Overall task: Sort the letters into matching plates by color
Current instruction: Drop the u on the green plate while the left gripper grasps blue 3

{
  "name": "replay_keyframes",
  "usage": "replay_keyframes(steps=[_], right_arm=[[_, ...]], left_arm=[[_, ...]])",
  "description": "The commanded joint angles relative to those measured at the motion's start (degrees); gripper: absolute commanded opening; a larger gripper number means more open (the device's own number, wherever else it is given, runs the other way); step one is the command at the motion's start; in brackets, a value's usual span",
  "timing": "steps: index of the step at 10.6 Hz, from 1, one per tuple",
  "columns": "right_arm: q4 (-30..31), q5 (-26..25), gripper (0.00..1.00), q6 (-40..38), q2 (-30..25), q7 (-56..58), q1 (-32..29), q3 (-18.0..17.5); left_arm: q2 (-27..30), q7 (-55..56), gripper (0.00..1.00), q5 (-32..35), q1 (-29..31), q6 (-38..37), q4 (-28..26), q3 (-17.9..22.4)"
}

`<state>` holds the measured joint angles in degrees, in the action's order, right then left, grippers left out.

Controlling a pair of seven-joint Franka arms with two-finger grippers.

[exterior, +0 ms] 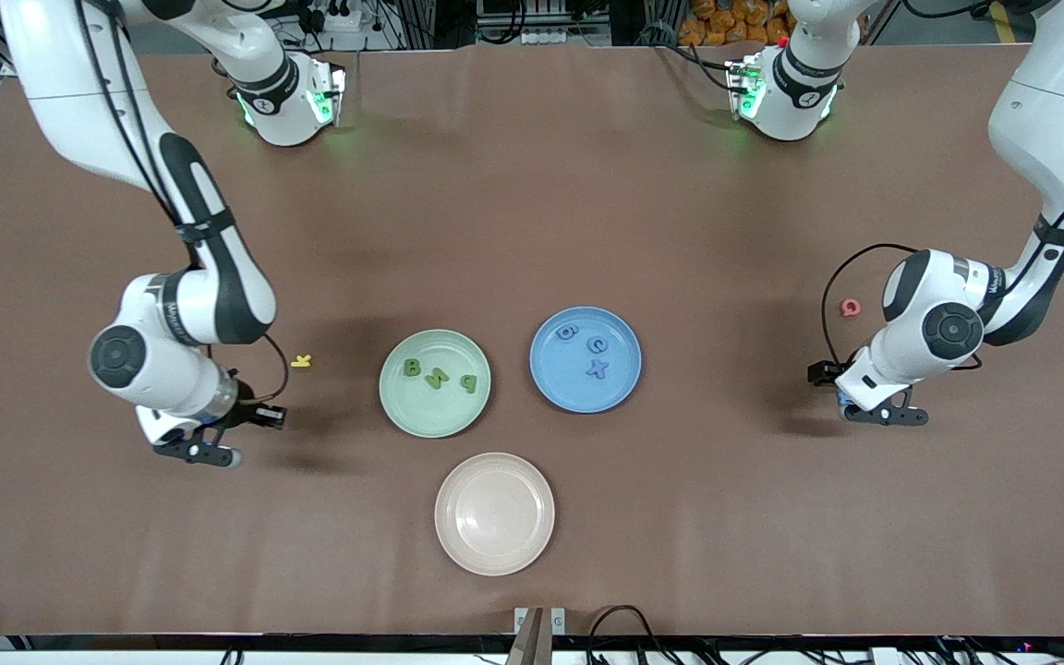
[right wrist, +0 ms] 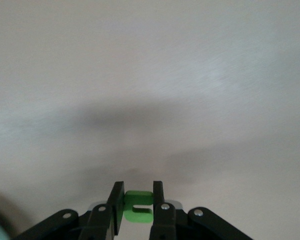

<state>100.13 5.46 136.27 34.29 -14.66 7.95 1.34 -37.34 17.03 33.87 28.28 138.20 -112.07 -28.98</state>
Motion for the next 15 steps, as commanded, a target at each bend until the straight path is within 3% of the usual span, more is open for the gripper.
replay_keyframes(steps=[1, 5, 10, 11, 12, 13, 14, 15], right_arm=[[1.6, 0.2, 0.21, -0.2, -1.8, -9.4, 4.9, -0.7], [1.5, 0.2, 0.21, -0.2, -1.5, -15.6, 9.3, -3.0], [0.6, 0.2, 0.22, -0.2, -1.0, -21.9, 15.9, -3.0], [0.6, 0.2, 0.22, -0.2, -1.0, -22.2, 16.7, -3.0], [0.6, 0.2, 0.28, -0.3, -1.0, -22.1, 17.2, -3.0], [0.7, 0.1, 0.72, -0.3, -0.9, -21.7, 17.1, -2.9], [0.7, -0.6, 1.00, -1.3, -1.0, -20.2, 16.7, -2.8], [0.1, -0.6, 1.00, -3.4, -1.2, -14.6, 16.3, -2.2]], left_arm=[[-1.3, 1.0, 1.00, 0.4, -0.2, 2.4, 1.1, -0.1], [-2.5, 1.9, 1.00, 0.5, -0.1, 5.2, 1.7, 0.0], [-2.3, 1.5, 1.00, 0.8, 1.1, 6.0, 0.9, 0.0], [-2.1, 1.7, 0.29, 0.8, 1.1, 5.9, 0.8, 0.0], [-1.9, 1.9, 0.00, 0.8, 1.3, 5.9, 0.3, 0.0], [-1.4, 2.0, 0.00, 0.8, 1.3, 5.9, -0.1, -0.1], [-1.2, 2.0, 0.00, 0.8, 1.3, 5.9, -0.3, 0.0], [-1.0, 2.1, 0.00, 0.8, 1.3, 5.8, -0.3, -0.1]])
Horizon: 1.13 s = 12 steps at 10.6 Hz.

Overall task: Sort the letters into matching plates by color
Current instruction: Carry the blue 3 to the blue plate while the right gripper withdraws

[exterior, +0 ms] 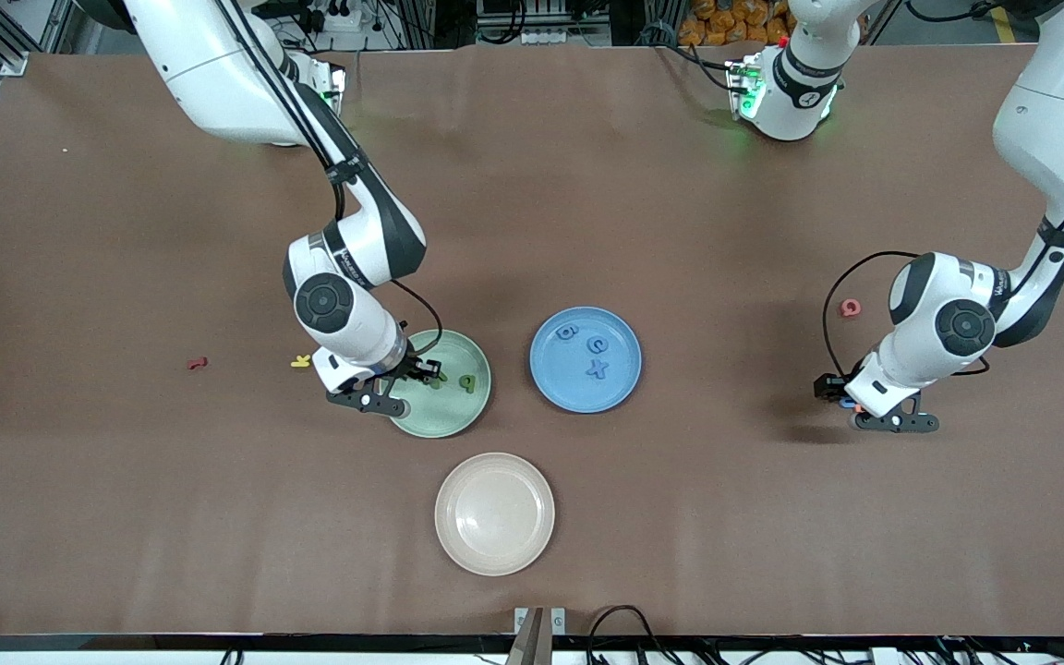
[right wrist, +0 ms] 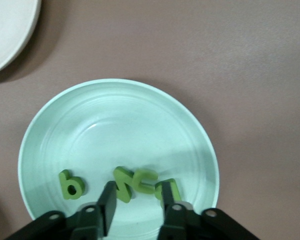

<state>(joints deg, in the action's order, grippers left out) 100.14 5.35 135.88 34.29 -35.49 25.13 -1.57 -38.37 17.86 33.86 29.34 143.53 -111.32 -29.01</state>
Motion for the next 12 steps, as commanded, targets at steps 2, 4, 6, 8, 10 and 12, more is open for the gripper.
replay_keyframes(steps=[2, 4, 6, 8, 10, 12], right_arm=[[-1.5, -0.5, 1.00, -6.7, -1.5, 11.2, -1.3, 1.9], [-1.6, -0.6, 1.00, -8.0, -2.6, 14.7, -2.1, 3.1], [-2.4, -0.7, 1.00, -9.6, -4.0, 20.8, -4.7, 4.6], [-2.6, -1.2, 1.00, -10.7, -5.4, 30.2, -8.8, 6.6], [-2.6, -1.3, 1.00, -11.6, -6.6, 37.7, -12.9, 7.4], [-2.9, -1.3, 1.00, -12.3, -6.9, 42.7, -16.5, 8.3]], left_arm=[[0.5, 4.3, 0.00, 0.8, -0.2, 0.2, -1.1, -0.4], [0.9, 5.4, 0.00, 0.8, -0.4, 0.1, -1.0, -0.7], [2.1, 6.7, 0.00, 0.8, -1.2, -0.2, -1.0, -0.8], [2.5, 8.3, 0.00, 0.6, -1.2, -2.1, -0.7, -2.2], [3.1, 12.2, 0.00, 0.5, -1.2, -5.3, -0.1, -5.0], [3.1, 17.1, 0.00, 0.5, -1.5, -6.1, -0.1, -7.5]])
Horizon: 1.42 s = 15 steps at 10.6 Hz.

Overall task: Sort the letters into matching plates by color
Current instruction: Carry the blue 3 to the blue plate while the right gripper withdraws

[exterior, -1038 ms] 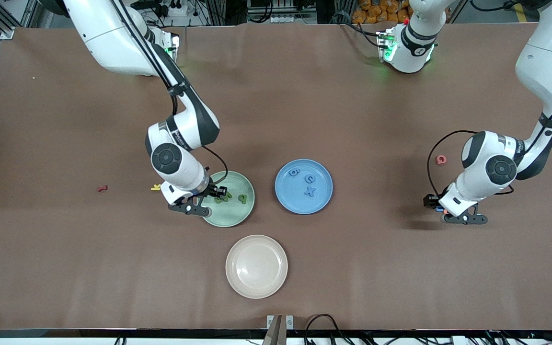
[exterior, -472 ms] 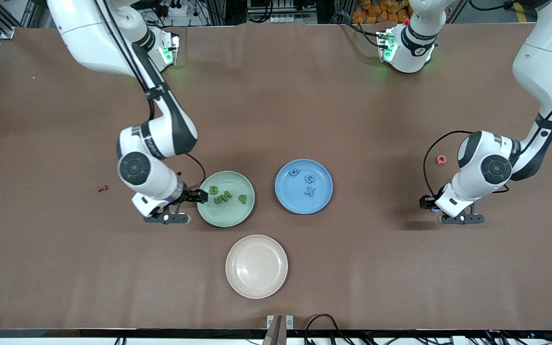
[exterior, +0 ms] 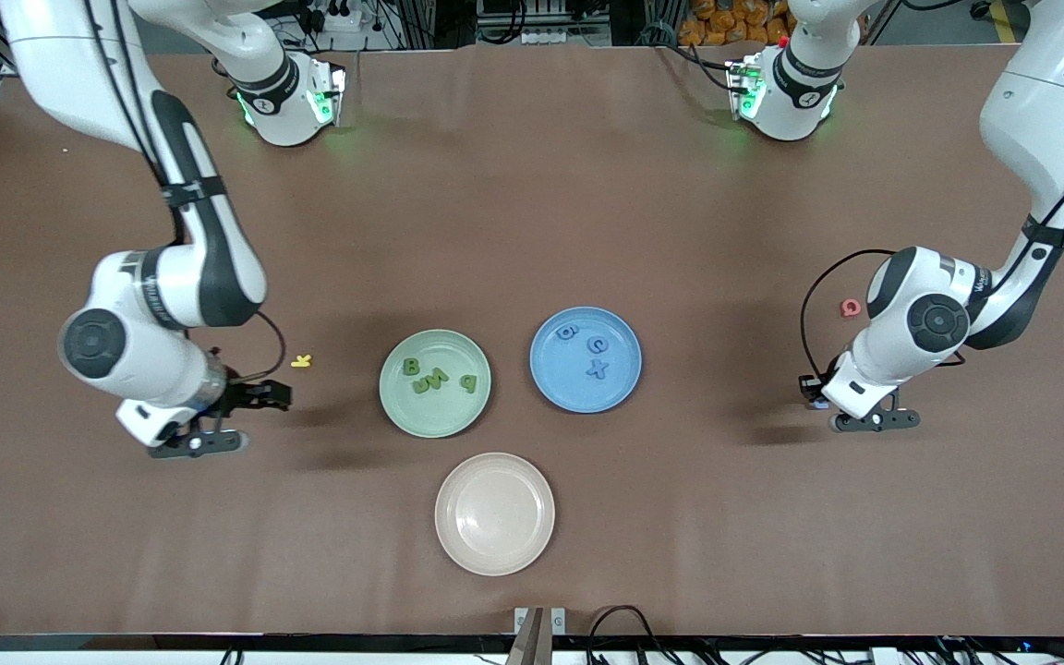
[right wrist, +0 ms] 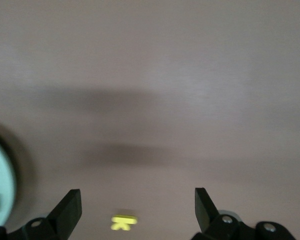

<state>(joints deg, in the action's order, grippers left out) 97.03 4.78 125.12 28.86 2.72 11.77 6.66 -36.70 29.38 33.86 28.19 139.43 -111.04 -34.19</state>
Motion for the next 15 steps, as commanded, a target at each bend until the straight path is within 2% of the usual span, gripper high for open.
replay_keyframes(steps=[1, 2, 4, 5, 6, 7, 10, 12, 15], right_arm=[[-0.1, -0.8, 1.00, -2.0, -1.4, 5.5, -5.2, 0.2], [-0.9, -0.8, 1.00, -2.0, -1.3, 7.5, -7.4, 0.2], [-1.1, -0.8, 1.00, -2.1, -2.9, 8.9, -10.6, 0.5], [-1.1, -1.1, 1.00, -3.7, -4.1, 8.9, -10.9, 2.1], [-1.6, -2.9, 1.00, -5.9, -5.6, 8.9, -11.2, 2.5], [-3.1, -4.0, 1.00, -9.7, -7.0, 8.6, -11.7, 2.5], [-11.7, -4.1, 1.00, -27.6, -10.6, 8.6, -12.0, 2.6], [-11.6, -4.1, 1.00, -33.0, -17.6, 8.4, -12.0, 2.2], [-11.3, -3.7, 1.00, -39.1, -24.8, -1.3, -10.5, 0.1]], left_arm=[[1.5, 9.5, 0.00, 0.5, -0.7, -3.0, -0.3, -4.4], [1.3, 13.9, 0.00, 0.5, -1.6, -4.2, 0.4, -6.1], [0.9, 23.1, 0.00, 0.4, -7.3, -4.8, 1.7, -6.3], [0.8, 26.5, 0.00, 0.4, -9.8, -4.8, 2.0, -6.3], [0.7, 29.7, 0.00, 0.4, -11.7, -4.8, 2.1, -6.3], [0.7, 32.2, 0.00, 0.3, -13.4, -4.8, 2.8, -6.4], [0.5, 36.1, 0.00, -4.6, -19.2, -4.8, 4.1, -6.3], [0.2, 38.8, 0.00, -4.6, -22.0, -4.8, 4.5, -6.3], [-2.0, 42.4, 0.00, -4.7, -27.1, -4.8, 6.0, -6.2]])
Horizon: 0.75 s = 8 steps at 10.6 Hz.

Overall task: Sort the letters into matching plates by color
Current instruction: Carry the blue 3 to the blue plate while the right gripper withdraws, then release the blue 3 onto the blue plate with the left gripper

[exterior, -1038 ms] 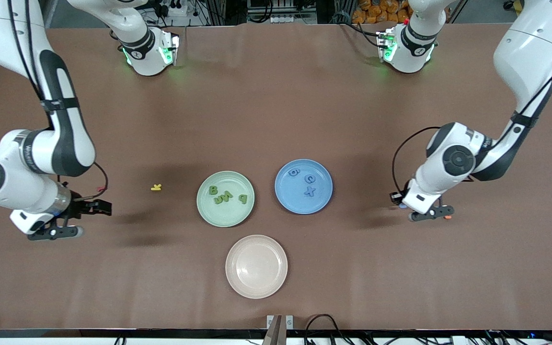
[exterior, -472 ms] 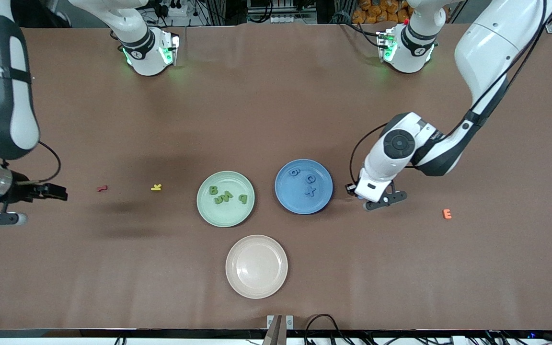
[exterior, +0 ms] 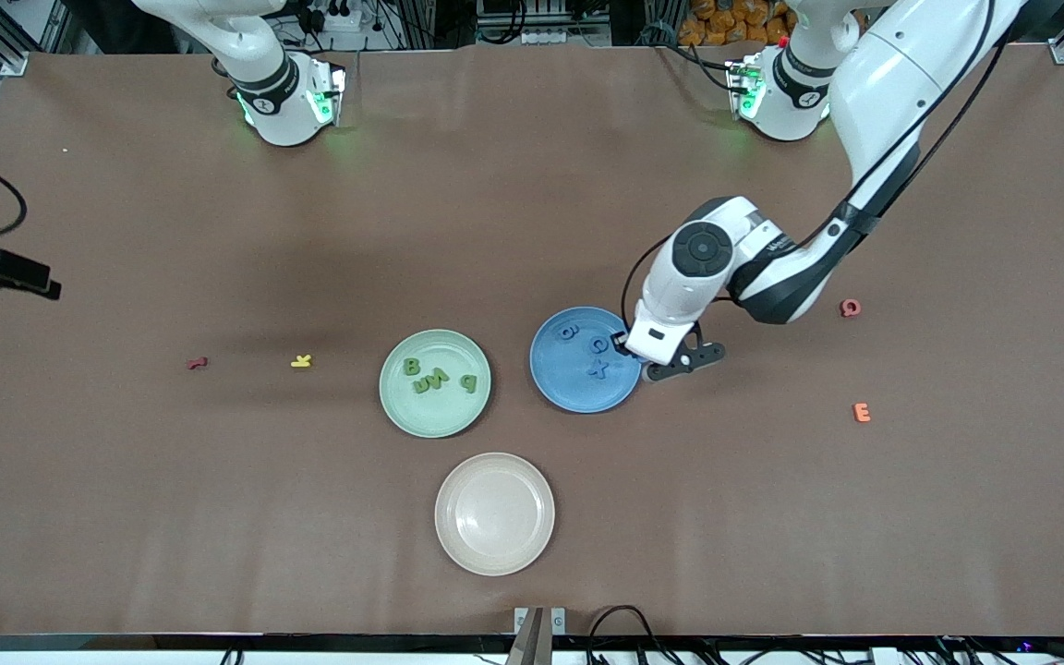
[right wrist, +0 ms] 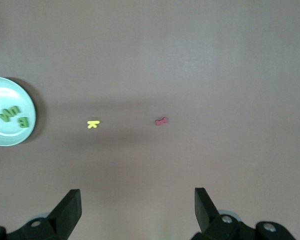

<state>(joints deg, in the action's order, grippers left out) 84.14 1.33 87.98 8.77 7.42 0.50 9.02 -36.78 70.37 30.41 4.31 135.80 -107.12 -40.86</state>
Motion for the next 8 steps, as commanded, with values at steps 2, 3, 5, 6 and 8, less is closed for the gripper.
replay_keyframes(steps=[2, 3, 5, 6, 8], right_arm=[[1.7, -0.3, 1.00, -1.9, -7.1, -11.5, 2.1, -3.6], [2.6, -0.4, 1.00, -1.1, -7.4, -12.2, 2.3, -3.7], [3.4, -0.5, 1.00, 0.7, -8.5, -16.3, 2.2, -4.2], [3.2, -0.5, 1.00, 0.6, -8.2, -15.5, 1.8, -3.8], [3.2, -0.9, 1.00, 1.1, -8.0, -15.2, 1.6, -3.8]], left_arm=[[-2.1, 2.2, 0.00, -1.1, -4.0, -1.2, 2.2, 0.8], [-2.1, 2.3, 0.20, -1.1, -4.0, -1.2, 2.4, 0.9], [-2.2, 1.9, 1.00, -1.0, -4.0, -1.2, 3.4, 1.6], [-2.1, 1.4, 1.00, -0.5, -3.7, -1.2, 3.4, 1.7], [-1.4, -3.0, 1.00, -0.2, -2.0, -3.9, 3.4, 1.7]])
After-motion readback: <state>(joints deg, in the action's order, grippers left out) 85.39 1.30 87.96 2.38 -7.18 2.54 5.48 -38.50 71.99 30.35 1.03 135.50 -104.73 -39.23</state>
